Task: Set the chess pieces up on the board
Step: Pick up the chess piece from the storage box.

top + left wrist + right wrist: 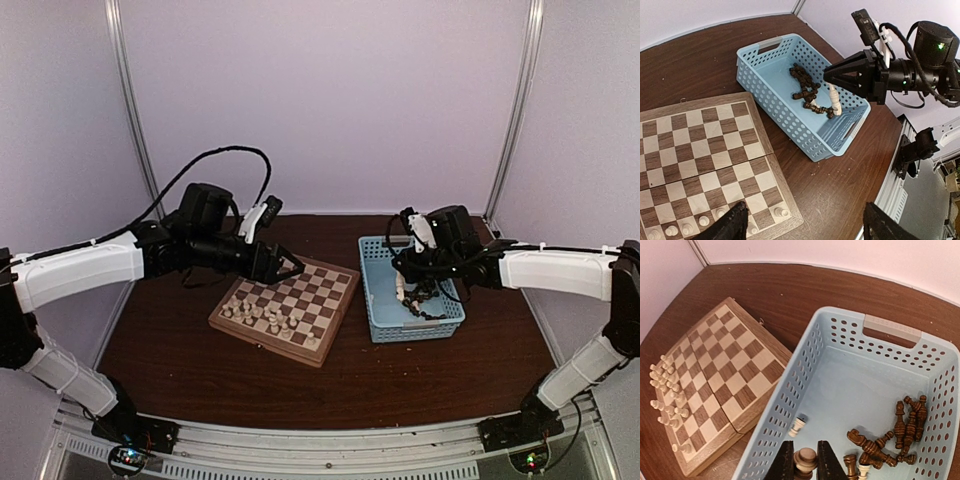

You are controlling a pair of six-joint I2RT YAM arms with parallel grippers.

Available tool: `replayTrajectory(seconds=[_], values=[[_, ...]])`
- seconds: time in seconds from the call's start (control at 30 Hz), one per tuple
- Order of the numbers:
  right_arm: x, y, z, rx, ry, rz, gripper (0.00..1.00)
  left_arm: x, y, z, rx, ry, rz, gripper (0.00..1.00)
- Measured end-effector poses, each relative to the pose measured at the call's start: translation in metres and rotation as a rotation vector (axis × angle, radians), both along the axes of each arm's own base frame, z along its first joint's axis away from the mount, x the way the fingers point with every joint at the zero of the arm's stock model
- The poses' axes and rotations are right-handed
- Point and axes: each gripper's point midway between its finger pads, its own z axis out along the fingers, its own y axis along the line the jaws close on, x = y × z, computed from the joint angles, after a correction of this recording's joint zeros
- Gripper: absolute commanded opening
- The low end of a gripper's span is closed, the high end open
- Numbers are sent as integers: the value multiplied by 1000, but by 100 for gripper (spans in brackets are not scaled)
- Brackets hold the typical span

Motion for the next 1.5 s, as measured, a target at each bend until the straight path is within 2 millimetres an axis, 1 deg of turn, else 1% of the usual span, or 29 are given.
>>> replayTrajectory(seconds=[0.1,0.17,0.33,0.4,0.47,0.6,0.67,0.73,0.87,0.93,1.03,1.13,1.2,1.23,1.33,1.4,1.5], values=[[-3,9,17,65,-39,44,4,-1,-9,4,-27,-11,-13,78],[-5,17,31,121,-66,76,3,-3,-17,5,-45,-13,-28,75],[-12,39,72,298,-127,164,4,-7,-51,3,-116,-15,-74,71],[-19,51,89,375,-150,214,5,-8,-65,-1,-127,-3,-88,69],[-27,61,101,427,-165,256,5,-9,-76,-3,-138,2,-99,69],[-48,85,122,513,-194,350,5,-10,-100,3,-178,-1,-123,66],[-56,92,126,532,-196,377,5,-10,-109,7,-195,-3,-132,63],[-63,98,129,553,-198,401,5,-10,-114,11,-212,-9,-137,58],[-69,102,133,590,-201,420,5,-10,-117,12,-225,-10,-138,48],[-70,102,134,602,-202,419,5,-10,-118,13,-227,-12,-138,47],[-71,103,137,624,-206,419,5,-10,-118,13,-229,-14,-140,48],[-71,102,138,633,-209,416,5,-11,-118,14,-235,-15,-144,47],[-70,101,138,638,-210,407,5,-11,-119,16,-250,-21,-149,44],[-70,100,137,641,-212,401,5,-12,-119,16,-258,-24,-152,40],[-70,97,137,643,-215,387,6,-14,-119,12,-268,-15,-155,31],[-69,96,138,645,-218,381,6,-15,-119,12,-274,-14,-158,32],[-68,96,139,650,-228,373,6,-15,-120,15,-284,-20,-160,40]])
